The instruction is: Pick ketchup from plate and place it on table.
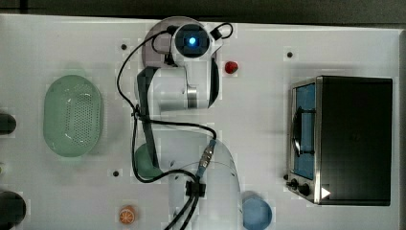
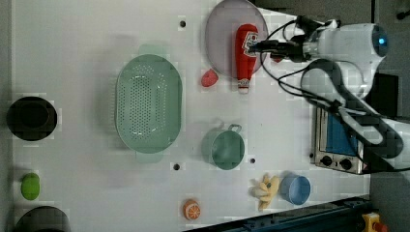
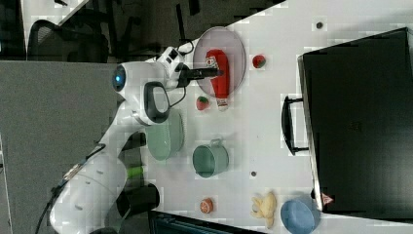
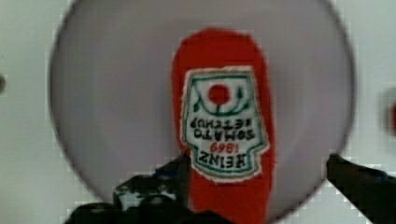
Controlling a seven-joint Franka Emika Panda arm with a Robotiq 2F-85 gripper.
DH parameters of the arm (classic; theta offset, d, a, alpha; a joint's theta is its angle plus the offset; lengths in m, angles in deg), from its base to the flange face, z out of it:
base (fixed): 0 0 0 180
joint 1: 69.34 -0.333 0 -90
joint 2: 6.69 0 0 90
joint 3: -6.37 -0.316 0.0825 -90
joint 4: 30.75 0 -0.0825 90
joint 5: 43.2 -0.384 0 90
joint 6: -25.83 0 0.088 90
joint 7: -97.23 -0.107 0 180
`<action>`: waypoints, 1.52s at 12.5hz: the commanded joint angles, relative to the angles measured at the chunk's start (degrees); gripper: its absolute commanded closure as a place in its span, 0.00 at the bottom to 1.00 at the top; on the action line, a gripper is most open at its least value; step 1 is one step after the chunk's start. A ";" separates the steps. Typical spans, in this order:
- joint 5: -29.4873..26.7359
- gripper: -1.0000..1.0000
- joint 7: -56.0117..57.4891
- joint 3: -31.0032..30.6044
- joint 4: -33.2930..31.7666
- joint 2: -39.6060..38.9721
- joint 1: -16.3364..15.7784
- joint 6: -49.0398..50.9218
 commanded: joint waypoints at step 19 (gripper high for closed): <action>-5.05 0.40 2.19 0.37 3.30 9.54 -0.24 7.27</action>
